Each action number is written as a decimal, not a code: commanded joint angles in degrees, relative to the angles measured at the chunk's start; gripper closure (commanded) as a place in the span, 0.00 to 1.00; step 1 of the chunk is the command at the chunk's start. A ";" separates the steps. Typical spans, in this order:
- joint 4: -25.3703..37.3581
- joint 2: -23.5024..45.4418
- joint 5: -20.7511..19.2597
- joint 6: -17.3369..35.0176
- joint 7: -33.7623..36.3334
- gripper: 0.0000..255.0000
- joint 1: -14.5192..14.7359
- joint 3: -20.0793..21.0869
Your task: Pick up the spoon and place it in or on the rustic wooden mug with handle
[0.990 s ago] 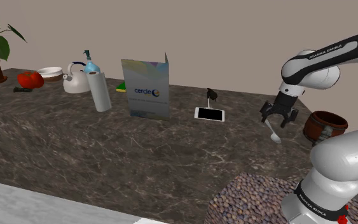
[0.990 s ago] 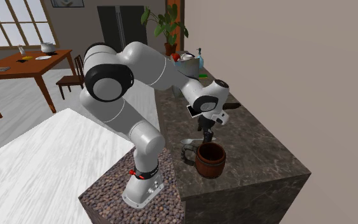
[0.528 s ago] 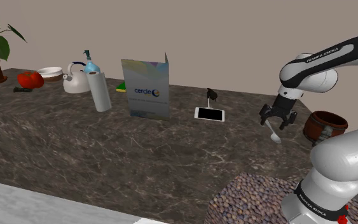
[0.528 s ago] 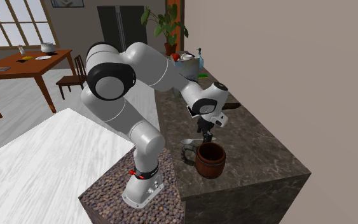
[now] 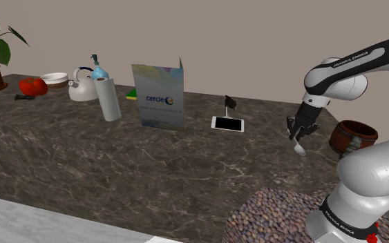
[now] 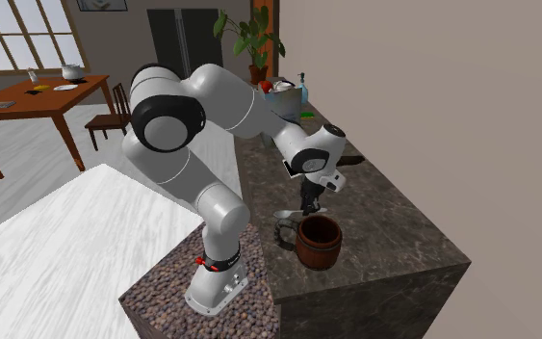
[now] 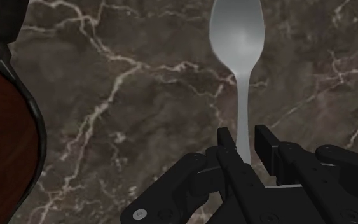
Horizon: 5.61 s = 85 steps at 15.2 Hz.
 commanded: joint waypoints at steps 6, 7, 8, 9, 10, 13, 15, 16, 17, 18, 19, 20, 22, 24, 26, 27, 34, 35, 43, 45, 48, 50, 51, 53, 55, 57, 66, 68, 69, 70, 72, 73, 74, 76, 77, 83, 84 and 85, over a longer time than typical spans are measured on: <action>0.21 -0.62 0.01 -1.02 0.28 1.00 -0.01 0.29; 0.62 -1.25 -0.06 -2.05 0.51 1.00 -0.11 0.49; 1.04 -1.87 -0.13 -3.06 0.73 1.00 -0.20 0.69; 1.47 -2.46 -0.19 -4.06 0.94 1.00 -0.28 0.88; 1.91 -3.03 -0.23 -5.05 1.15 1.00 -0.36 1.07; 3.32 -4.58 -0.30 -7.97 1.72 1.00 -0.53 1.61; 4.33 -5.49 -0.31 -9.86 2.07 1.00 -0.61 1.95; 4.85 -5.92 -0.30 -10.79 2.24 1.00 -0.64 2.12; 5.38 -6.32 -0.28 -11.71 2.40 1.00 -0.66 2.28; 5.93 -6.70 -0.26 -12.62 2.56 1.00 -0.68 2.44; 6.49 -7.06 -0.24 -13.53 2.71 1.00 -0.69 2.59; 7.06 -7.40 -0.21 -14.42 2.86 1.00 -0.70 2.74; 8.22 -8.01 -0.14 -16.18 3.15 1.00 -0.70 3.03; 9.44 -8.55 -0.05 -17.90 3.43 1.00 -0.68 3.31; 10.69 -9.01 0.04 -19.59 3.69 1.00 -0.65 3.57; 11.33 -9.21 0.10 -20.43 3.82 1.00 -0.64 3.70; 16.10 -10.16 0.51 -26.06 4.64 1.00 -0.42 4.51; 16.82 -10.23 0.58 -26.84 4.75 1.00 -0.39 4.62; 21.30 -11.41 0.09 -32.54 4.36 1.00 -0.84 4.34; 20.87 -13.38 -1.81 -34.23 2.18 1.00 -2.31 2.51; 20.75 -15.85 -4.80 -36.70 -1.26 1.00 -4.47 -0.37; 21.01 -17.15 -6.86 -38.28 -3.66 1.00 -5.85 -2.39; 21.24 -17.69 -7.90 -39.03 -4.91 1.00 -6.52 -3.41; 21.90 -18.55 -9.99 -40.47 -7.45 1.00 -7.78 -5.51; 22.82 -19.14 -12.08 -41.80 -10.06 1.00 -8.91 -7.67; 22.54 -19.45 -13.31 -41.72 -11.38 1.00 -9.52 -8.96; 15.67 -20.00 -15.39 -35.37 -11.69 1.00 -10.40 -11.23; 14.24 -19.96 -15.89 -33.90 -11.77 1.00 -10.58 -11.82; 13.54 -19.92 -16.15 -33.15 -11.81 1.00 -10.66 -12.12; 12.85 -19.86 -16.41 -32.40 -11.86 1.00 -10.75 -12.42; 11.94 -19.75 -16.76 -31.38 -11.92 1.00 -10.85 -12.85; 11.94 -19.76 -16.76 -31.38 -11.92 1.00 -10.85 -12.85; 11.94 -19.76 -16.76 -31.38 -11.92 1.00 -10.85 -12.85; 11.94 -19.75 -16.76 -31.38 -11.92 1.00 -10.85 -12.85; 11.94 -19.75 -16.76 -31.38 -11.92 1.00 -10.85 -12.85; 11.94 -19.75 -16.76 -31.38 -11.91 0.00 -10.85 -12.85; 11.94 -19.75 -16.76 -31.38 -11.91 0.00 -10.85 -12.85; 11.94 -19.75 -16.76 -31.38 -11.91 0.00 -10.85 -12.85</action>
